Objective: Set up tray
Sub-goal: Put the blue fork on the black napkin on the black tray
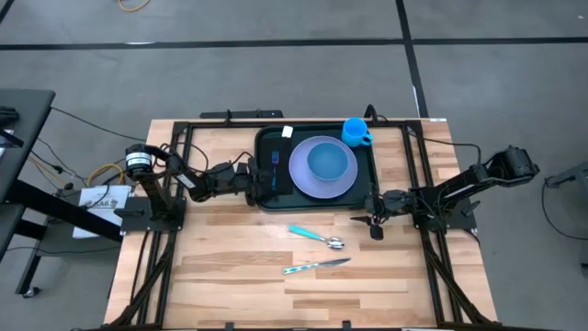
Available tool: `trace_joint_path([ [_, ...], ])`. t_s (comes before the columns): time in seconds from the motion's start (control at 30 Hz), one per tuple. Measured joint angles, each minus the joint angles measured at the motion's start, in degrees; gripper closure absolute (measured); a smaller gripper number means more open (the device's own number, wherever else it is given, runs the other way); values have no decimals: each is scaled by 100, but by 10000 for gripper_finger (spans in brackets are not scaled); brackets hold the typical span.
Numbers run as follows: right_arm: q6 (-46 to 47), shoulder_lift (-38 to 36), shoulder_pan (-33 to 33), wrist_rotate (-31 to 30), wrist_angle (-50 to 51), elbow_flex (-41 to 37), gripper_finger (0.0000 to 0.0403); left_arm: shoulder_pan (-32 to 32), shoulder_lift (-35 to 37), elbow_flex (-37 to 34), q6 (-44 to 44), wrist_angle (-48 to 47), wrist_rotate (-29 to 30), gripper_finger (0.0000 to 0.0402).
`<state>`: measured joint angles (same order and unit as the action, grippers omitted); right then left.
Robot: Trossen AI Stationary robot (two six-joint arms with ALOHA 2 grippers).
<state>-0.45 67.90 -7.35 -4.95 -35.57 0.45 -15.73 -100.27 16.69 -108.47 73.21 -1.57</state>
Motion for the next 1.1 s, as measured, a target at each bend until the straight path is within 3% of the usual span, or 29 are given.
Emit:
trace_joint_path([
  [1.1,-2,0,2,0,0,0,264,-44,-2,-9,-476,179,36,206],
])
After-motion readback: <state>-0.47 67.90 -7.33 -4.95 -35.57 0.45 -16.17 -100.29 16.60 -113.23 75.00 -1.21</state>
